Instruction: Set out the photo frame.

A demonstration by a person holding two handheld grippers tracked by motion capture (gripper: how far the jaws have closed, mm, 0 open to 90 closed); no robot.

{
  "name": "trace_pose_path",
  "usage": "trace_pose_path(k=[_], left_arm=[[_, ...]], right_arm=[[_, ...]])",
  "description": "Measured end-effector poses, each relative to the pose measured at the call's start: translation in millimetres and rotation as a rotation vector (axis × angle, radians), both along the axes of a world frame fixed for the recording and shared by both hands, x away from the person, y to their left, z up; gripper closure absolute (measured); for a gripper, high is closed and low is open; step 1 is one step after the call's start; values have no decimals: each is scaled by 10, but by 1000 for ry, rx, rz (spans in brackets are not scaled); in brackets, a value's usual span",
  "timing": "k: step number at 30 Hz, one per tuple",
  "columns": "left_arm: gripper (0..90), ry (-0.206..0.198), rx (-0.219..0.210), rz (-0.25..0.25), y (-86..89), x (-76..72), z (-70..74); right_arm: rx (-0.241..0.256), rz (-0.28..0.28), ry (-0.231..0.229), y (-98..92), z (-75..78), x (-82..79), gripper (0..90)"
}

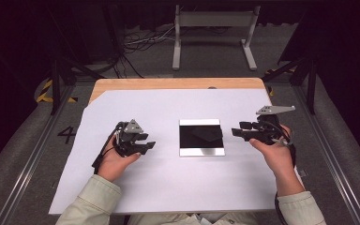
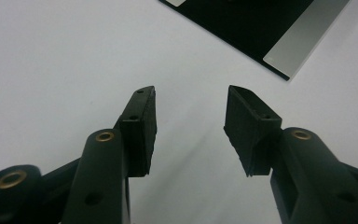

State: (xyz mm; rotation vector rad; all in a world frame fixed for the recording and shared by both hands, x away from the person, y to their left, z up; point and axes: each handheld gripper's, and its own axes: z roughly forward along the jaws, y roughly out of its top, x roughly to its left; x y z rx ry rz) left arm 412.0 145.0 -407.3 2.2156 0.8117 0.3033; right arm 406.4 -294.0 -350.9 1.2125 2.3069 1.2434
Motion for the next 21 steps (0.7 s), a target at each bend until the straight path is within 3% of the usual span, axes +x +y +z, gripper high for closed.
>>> trace_pose_path(k=[6, 11, 12, 15, 21], left_arm=[[535, 5, -2, 3, 4, -5, -9], [535, 2, 4, 6, 13, -28, -11], [535, 2, 4, 6, 13, -28, -11], [535, 2, 15, 8, 27, -50, -29], [536, 1, 16, 28, 100, -108, -38]], right_arm=[[31, -12, 25, -25, -11, 45, 506], [146, -49, 103, -62, -38, 111, 525], [146, -49, 103, -62, -38, 111, 525], [256, -52, 179, -78, -67, 173, 529], [250, -79, 221, -27, -127, 268, 530]])
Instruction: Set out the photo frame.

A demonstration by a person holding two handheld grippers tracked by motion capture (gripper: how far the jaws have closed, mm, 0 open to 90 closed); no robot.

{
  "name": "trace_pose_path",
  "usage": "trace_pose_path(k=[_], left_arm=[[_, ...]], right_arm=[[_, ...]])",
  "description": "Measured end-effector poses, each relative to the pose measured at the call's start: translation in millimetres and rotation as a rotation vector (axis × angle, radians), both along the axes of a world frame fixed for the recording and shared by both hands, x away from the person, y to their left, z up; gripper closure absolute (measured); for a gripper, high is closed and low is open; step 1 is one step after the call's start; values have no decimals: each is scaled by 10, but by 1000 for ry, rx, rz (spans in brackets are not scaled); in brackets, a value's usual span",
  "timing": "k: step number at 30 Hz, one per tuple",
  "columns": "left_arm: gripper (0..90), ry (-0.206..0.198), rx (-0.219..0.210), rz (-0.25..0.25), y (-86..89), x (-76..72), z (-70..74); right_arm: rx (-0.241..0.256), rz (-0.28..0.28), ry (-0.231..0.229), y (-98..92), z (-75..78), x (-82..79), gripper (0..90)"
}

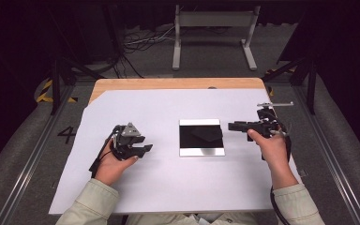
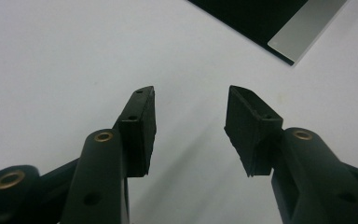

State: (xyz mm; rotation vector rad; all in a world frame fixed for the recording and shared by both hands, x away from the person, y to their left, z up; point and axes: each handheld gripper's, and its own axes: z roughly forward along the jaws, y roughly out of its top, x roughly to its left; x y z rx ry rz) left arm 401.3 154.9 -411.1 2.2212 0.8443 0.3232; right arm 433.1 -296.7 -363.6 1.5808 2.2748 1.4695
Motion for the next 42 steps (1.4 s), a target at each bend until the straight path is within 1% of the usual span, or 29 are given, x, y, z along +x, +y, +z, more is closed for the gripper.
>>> trace_pose_path(k=[3, 4, 5, 7, 8, 9, 12, 15, 16, 17, 18, 22, 24, 28, 32, 36, 38, 39, 41, 42], left_arm=[[537, -1, -6, 17, 41, -31, 1], [538, -4, 0, 15, 55, -32, 4], [539, -2, -6, 21, 63, -40, 1], [540, -3, -2, 23, 81, -48, 1], [541, -4, -8, 28, 87, -52, -4], [541, -5, -3, 28, 97, -54, -4], [541, -5, -5, 33, 104, -57, -8], [542, -4, 0, 33, 109, -63, -10], [546, -2, 0, 33, 114, -72, -9], [547, -2, 0, 33, 114, -72, -9], [548, -2, 1, 33, 117, -76, -12], [550, -3, 2, 36, 113, -77, -21], [551, -2, 7, 32, 109, -79, -23], [551, -5, 11, 27, 105, -76, -21], [551, -3, 8, 27, 100, -78, -25], [552, 2, 10, 25, 100, -75, -29], [551, 1, 12, 25, 99, -75, -30], [551, 1, 13, 26, 97, -76, -30], [551, 0, 13, 24, 96, -75, -32], [552, 2, 11, 25, 93, -76, -35]], right_arm=[[0, -5, 16, 36, -21, 35, 515], [3, -7, 23, 45, -27, 47, 509], [3, -13, 26, 53, -32, 55, 508], [-8, -25, 36, 75, -46, 75, 498], [-11, -27, 40, 84, -51, 84, 497], [-12, -31, 45, 101, -61, 95, 494], [-16, -34, 52, 132, -80, 115, 491], [-3, -34, 74, 163, -103, 122, 510], [26, -35, 100, 180, -120, 120, 529], [26, -35, 100, 180, -120, 120, 529], [42, -39, 114, 187, -134, 123, 551], [42, -28, 126, 203, -162, 132, 563], [55, -19, 138, 229, -198, 145, 557], [64, -2, 148, 283, -244, 151, 546], [73, 5, 149, 320, -266, 154, 536], [88, 10, 187, 371, -319, 160, 535], [83, 14, 192, 393, -341, 164, 535], [84, 17, 203, 406, -354, 169, 541], [85, 20, 204, 408, -362, 173, 541], [92, 16, 222, 414, -367, 171, 544]])
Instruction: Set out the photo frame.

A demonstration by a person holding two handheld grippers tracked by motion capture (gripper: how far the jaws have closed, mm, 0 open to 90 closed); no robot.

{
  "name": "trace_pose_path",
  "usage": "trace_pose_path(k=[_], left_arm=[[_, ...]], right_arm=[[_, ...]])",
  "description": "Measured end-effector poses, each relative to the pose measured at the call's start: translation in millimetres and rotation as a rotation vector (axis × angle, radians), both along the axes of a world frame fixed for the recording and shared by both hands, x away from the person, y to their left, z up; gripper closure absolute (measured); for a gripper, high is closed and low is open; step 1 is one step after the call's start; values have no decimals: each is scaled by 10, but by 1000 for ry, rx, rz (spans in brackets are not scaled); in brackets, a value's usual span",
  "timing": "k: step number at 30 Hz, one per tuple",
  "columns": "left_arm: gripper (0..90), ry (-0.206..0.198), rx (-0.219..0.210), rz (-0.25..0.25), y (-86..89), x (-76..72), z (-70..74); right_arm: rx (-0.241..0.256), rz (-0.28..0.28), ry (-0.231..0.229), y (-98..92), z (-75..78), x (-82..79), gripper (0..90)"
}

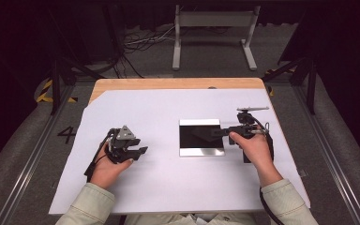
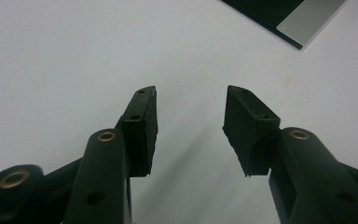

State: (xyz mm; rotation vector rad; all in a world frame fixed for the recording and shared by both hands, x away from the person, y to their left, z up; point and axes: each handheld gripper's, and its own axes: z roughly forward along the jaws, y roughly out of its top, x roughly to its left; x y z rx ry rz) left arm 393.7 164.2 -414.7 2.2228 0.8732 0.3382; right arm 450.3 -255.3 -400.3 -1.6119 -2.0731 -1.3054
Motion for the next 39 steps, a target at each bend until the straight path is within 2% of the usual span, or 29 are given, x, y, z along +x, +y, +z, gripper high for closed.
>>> trace_pose_path(k=[4, 7, 16, 25, 34, 39], left_arm=[[559, 4, 2, -4, -7, 0, -3], [559, 5, 0, 0, -17, -2, -9], [553, 5, 6, -5, -22, 11, -6], [552, 3, 6, -14, -54, 29, -6], [552, 0, 0, -14, -61, 41, 6], [551, 2, 0, -22, -74, 56, 9]], right_arm=[[17, 14, 0, 4, -15, 5, 587], [-2, 28, -15, 4, -16, -3, 595], [-10, 40, -37, -2, -23, -20, 623], [15, 67, -65, 1, 82, -98, 711], [9, 107, -94, 31, 182, -183, 760], [46, 144, -91, 35, 231, -232, 832]])
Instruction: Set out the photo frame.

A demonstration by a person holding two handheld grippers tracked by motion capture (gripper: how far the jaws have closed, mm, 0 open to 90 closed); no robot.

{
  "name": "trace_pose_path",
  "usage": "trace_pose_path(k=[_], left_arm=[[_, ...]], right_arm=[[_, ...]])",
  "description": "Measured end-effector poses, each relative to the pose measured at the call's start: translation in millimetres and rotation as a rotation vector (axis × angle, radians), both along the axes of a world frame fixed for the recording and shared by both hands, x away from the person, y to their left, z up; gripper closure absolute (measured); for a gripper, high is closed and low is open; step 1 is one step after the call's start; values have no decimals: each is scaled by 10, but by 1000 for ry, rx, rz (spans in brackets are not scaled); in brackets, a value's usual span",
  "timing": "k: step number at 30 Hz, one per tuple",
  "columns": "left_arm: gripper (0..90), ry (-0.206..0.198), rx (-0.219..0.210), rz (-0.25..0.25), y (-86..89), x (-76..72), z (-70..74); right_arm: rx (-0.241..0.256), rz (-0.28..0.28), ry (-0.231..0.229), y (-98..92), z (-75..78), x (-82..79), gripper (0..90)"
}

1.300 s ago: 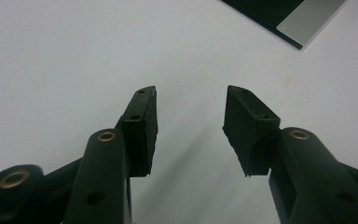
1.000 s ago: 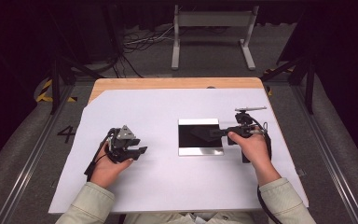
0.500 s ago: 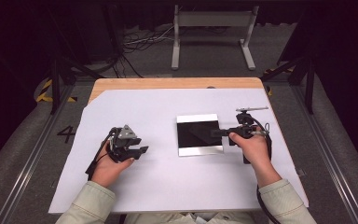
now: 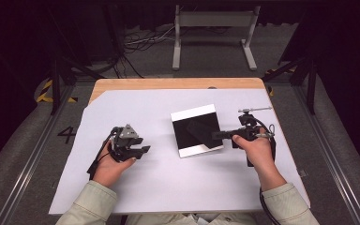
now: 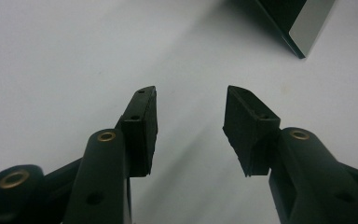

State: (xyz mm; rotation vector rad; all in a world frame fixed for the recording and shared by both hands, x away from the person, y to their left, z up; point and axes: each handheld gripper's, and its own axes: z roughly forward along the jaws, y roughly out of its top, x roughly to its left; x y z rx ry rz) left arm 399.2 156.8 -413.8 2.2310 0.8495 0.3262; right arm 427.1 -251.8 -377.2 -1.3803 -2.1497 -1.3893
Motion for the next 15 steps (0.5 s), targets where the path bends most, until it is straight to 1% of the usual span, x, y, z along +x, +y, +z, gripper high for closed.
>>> trace_pose_path(k=[1, 3, 4, 5, 6, 8, 11, 14, 15], left_arm=[[551, 1, -8, 6, -7, -1, -3], [551, -6, -2, 2, -4, 8, 2], [551, -5, -2, 0, -6, 10, 5], [551, -6, -1, 0, -8, 11, 6], [551, -7, -1, 0, -10, 13, 7], [552, -7, -7, 2, -17, 14, 10], [552, -11, -5, -1, -18, 20, 13], [551, -11, -3, -2, -19, 24, 11], [551, -12, -3, -2, -18, 25, 12]], right_arm=[[12, 13, 1, 7, 16, -14, 854], [30, 34, 0, 22, 40, -38, 881], [35, 53, -14, 40, 60, -56, 882], [22, 64, -37, 65, 87, -80, 882], [15, 65, -49, 88, 112, -106, 883], [20, 78, -69, 109, 131, -134, 884], [14, 84, -90, 132, 154, -172, 884], [28, 94, -98, 149, 169, -192, 884], [36, 101, -112, 160, 170, -198, 884]])
